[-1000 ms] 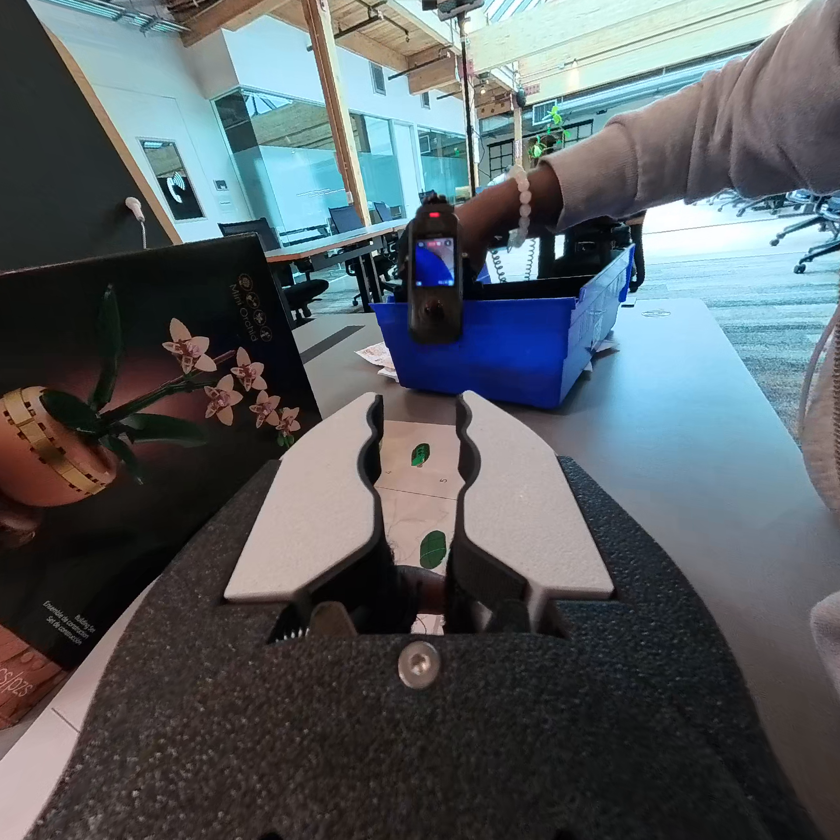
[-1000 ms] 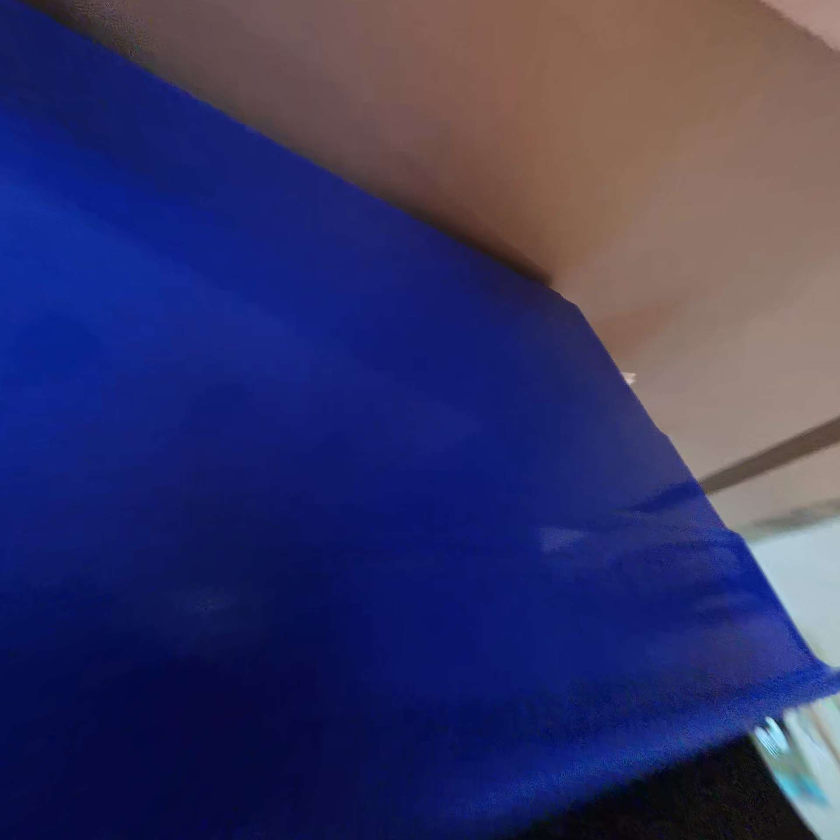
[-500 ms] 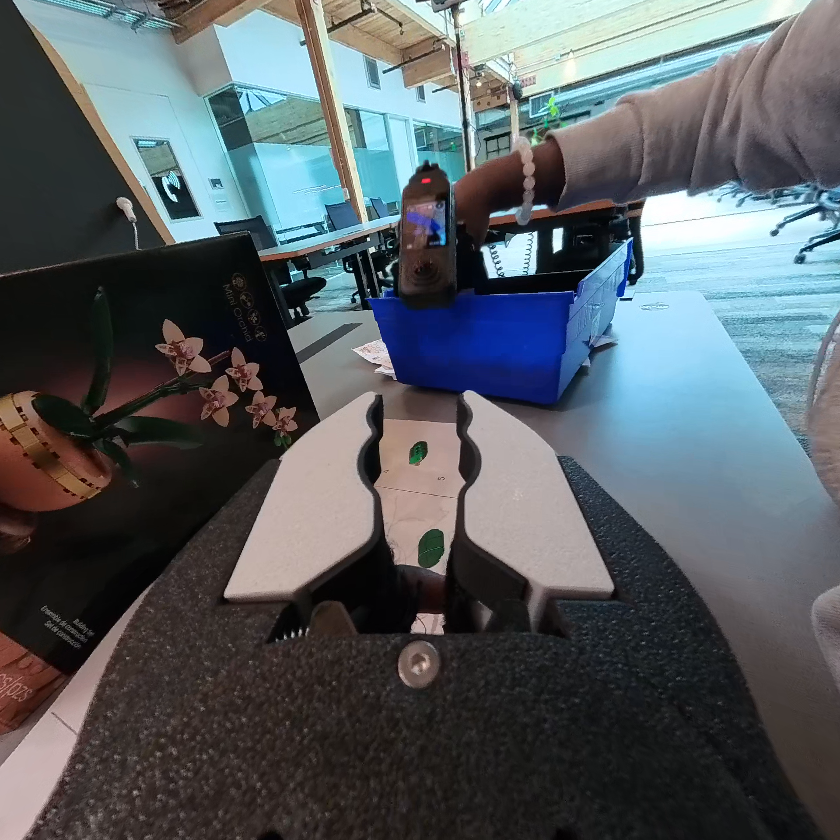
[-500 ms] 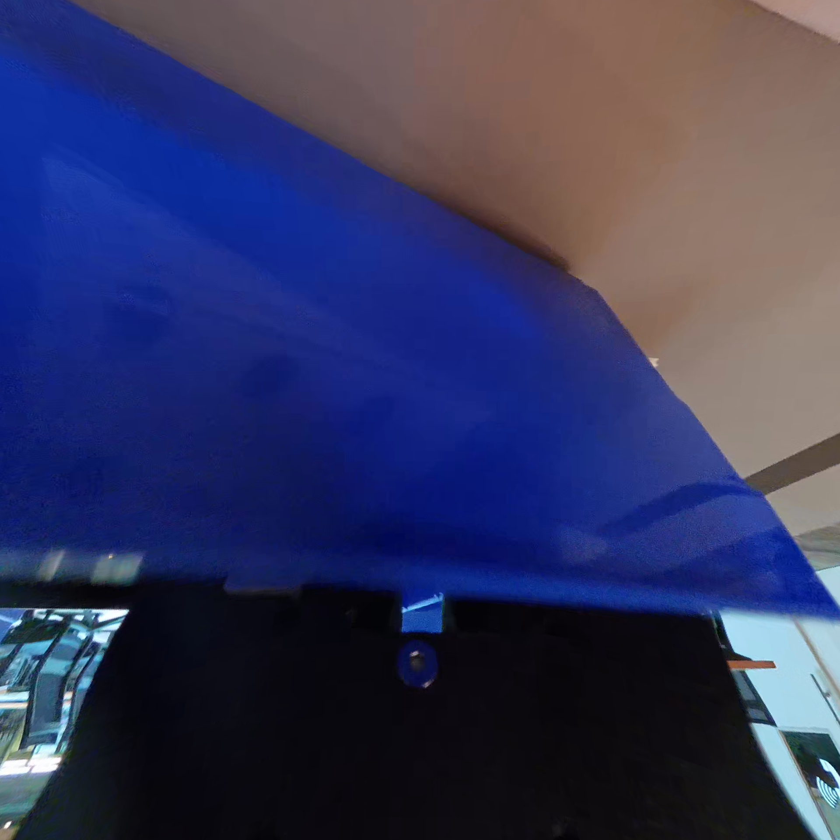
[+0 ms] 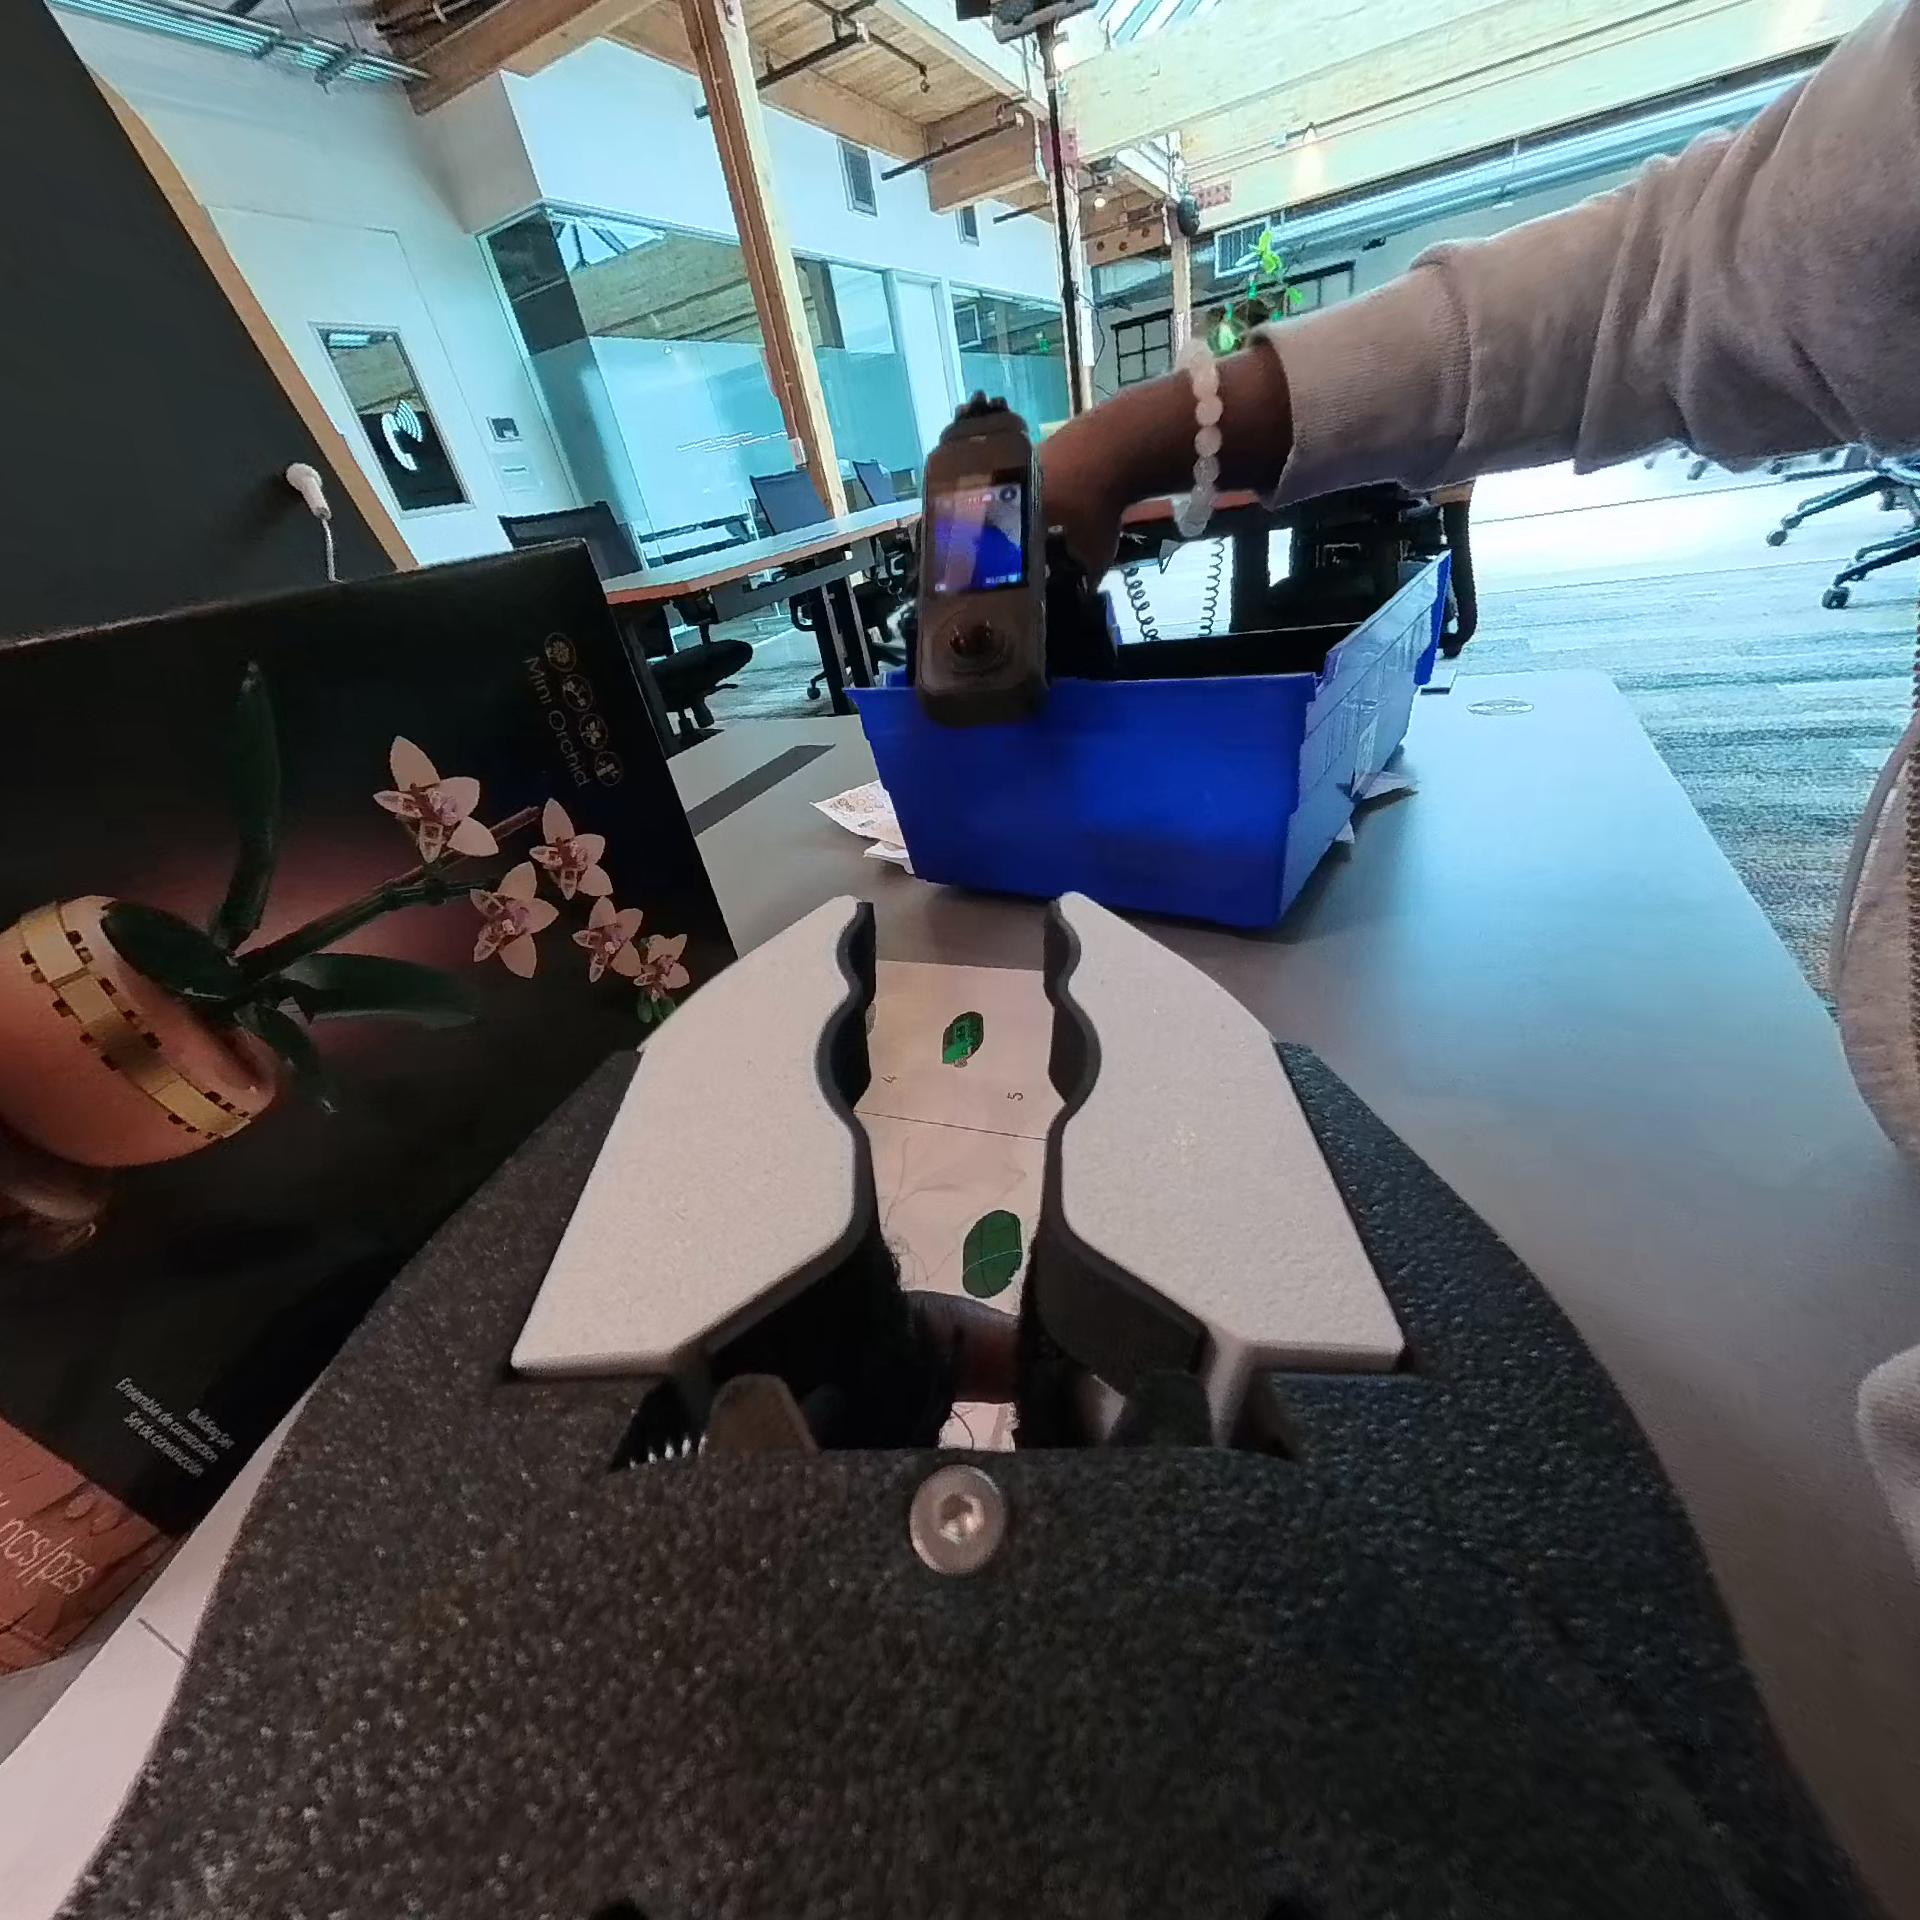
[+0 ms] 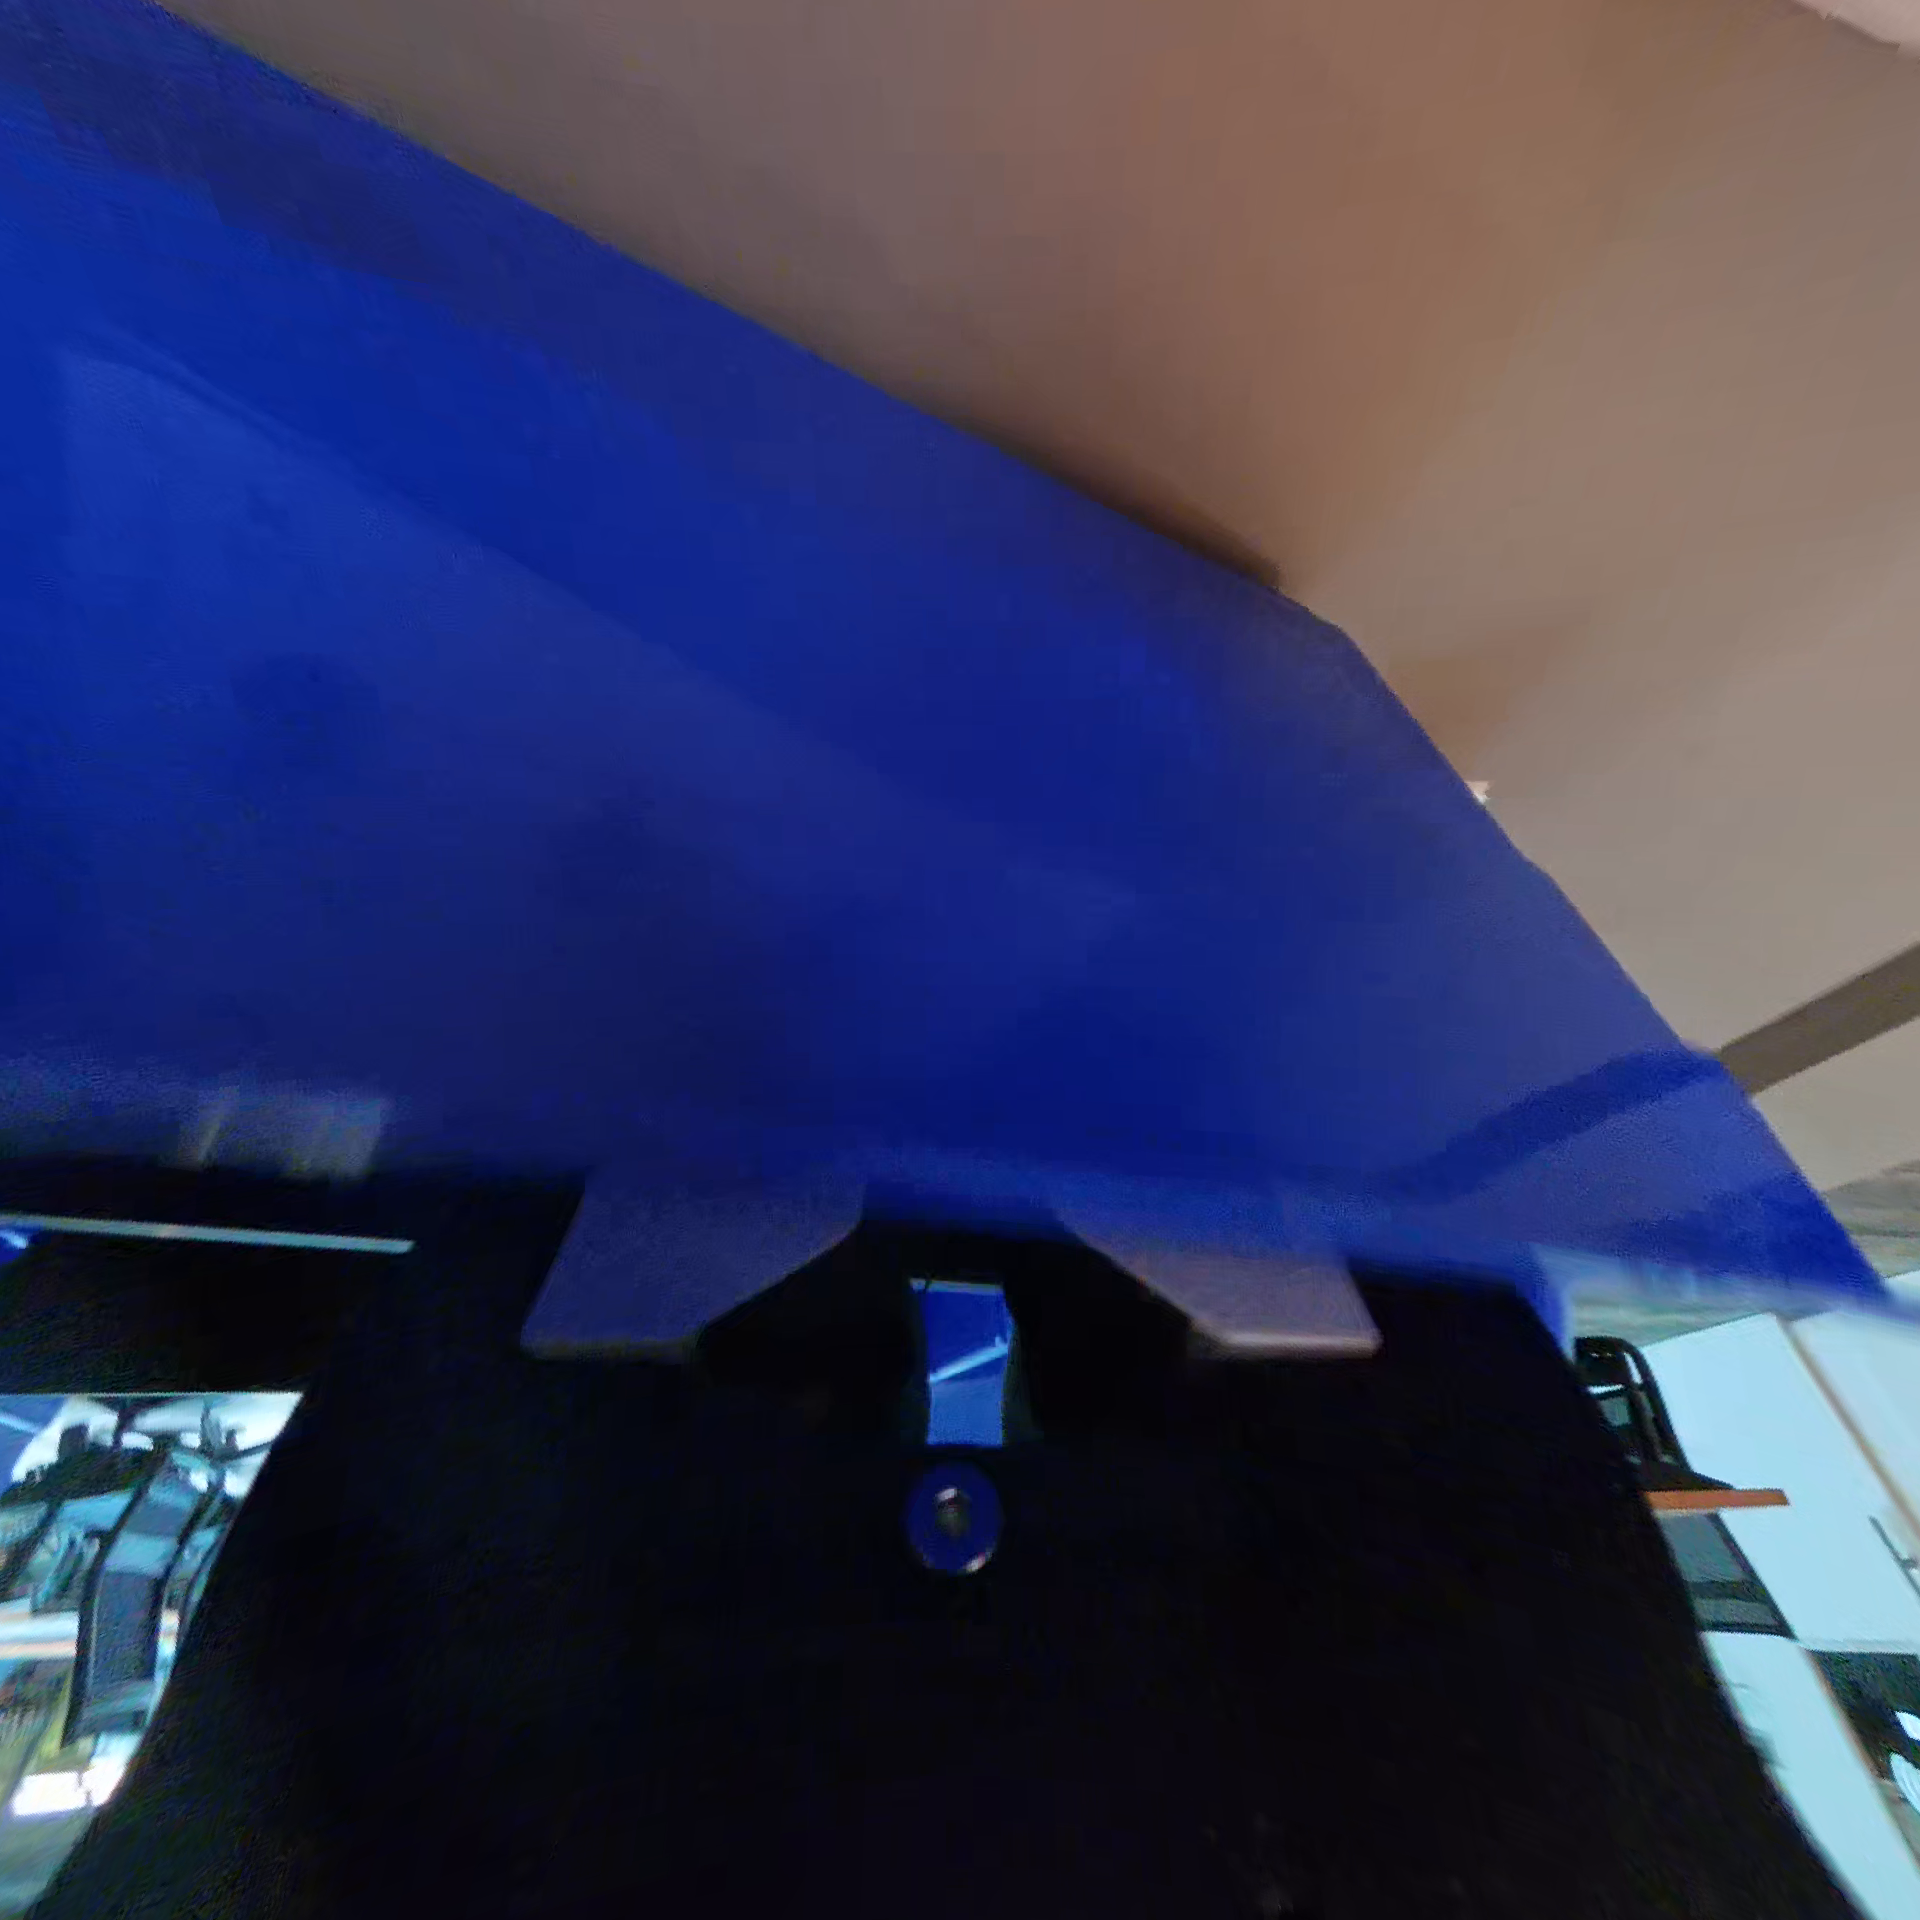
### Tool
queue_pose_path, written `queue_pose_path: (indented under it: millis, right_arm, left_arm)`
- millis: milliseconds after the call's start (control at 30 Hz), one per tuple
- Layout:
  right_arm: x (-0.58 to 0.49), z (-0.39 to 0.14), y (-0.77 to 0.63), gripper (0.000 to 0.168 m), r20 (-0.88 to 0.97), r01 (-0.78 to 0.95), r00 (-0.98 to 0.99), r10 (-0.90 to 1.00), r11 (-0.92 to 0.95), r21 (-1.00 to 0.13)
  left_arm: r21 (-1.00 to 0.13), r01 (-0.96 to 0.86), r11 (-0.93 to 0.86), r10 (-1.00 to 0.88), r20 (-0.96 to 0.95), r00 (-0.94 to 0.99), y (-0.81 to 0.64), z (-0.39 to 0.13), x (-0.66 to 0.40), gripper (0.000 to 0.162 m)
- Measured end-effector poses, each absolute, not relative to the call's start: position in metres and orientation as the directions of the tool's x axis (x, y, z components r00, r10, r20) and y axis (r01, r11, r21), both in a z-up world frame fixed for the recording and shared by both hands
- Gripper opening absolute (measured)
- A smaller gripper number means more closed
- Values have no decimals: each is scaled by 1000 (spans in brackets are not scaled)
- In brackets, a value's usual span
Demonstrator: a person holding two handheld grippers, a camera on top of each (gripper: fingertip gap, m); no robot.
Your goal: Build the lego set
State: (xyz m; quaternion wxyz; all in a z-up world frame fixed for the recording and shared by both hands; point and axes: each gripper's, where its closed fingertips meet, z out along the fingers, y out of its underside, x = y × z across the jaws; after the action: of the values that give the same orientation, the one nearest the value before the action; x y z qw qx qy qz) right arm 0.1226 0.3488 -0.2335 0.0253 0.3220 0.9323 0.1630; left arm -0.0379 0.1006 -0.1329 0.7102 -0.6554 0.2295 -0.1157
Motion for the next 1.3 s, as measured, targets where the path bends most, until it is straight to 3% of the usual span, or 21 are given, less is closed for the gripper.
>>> queue_pose_path:
  millis: [33, 167, 333, 500, 633, 767, 1033, 1300]
  right_arm:
    - [121, -227, 347, 20, 78, 613, -780, 622, 732, 296]
    - [106, -183, 319, 20, 214, 730, -677, 704, 679, 74]
    - [75, -113, 214, 21, 290, 693, -491, 821, 570, -440]
    - [58, -100, 141, 20, 139, 628, -240, 961, 263, -732]
    - [50, -137, 100, 20, -40, 638, -187, 982, 90, -765]
    - [33, -191, 76, 20, -182, 710, -142, 973, -29, -704]
    - [9, -238, 71, 20, -130, 778, -160, 978, 44, -627]
    - [1, -255, 74, 21, -27, 793, -215, 976, 158, -589]
  left_arm:
    - [-984, -135, 117, -465, -175, 868, 100, -132, -38, 30]
    - [-981, -132, 139, -465, -183, 866, 97, -126, -37, 30]
    - [-982, -117, 148, -488, -176, 855, 89, -120, -33, 30]
    - [-989, -110, 98, -532, -146, 834, 79, -127, -32, 30]
    - [-991, -114, -64, -590, -54, 805, 72, -151, -34, 30]
    - [-958, -171, -230, -656, 23, 755, 62, -180, -25, 30]
    - [-871, -341, -353, -729, 28, 683, 46, -215, -11, 30]
    - [-839, -361, -407, -728, 60, 683, 43, -224, -13, 28]
